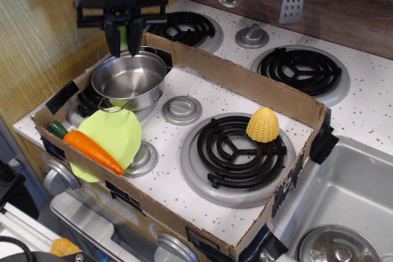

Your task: Take broccoli out of pan

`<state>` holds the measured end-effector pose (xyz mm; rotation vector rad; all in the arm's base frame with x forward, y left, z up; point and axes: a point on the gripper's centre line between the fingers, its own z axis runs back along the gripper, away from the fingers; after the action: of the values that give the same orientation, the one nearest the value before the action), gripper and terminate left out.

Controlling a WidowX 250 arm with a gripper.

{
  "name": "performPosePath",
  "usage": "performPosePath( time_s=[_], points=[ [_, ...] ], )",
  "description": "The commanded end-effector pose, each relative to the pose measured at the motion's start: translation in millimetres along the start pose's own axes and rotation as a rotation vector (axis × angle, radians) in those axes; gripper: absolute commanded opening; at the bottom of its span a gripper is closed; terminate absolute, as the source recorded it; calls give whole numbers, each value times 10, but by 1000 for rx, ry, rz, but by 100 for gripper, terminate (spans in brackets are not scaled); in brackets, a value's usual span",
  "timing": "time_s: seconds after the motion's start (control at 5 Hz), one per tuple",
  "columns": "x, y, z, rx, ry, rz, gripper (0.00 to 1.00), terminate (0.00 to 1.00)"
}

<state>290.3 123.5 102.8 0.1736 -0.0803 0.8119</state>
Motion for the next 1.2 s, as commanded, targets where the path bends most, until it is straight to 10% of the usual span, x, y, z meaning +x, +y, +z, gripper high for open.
performPosePath(
  time_s=[0.0,1.0],
  points=[
    [-512,-192,56,-64,-4,80,0,0],
    [-910,-326,-770,-185,152,136,0,0]
  ],
)
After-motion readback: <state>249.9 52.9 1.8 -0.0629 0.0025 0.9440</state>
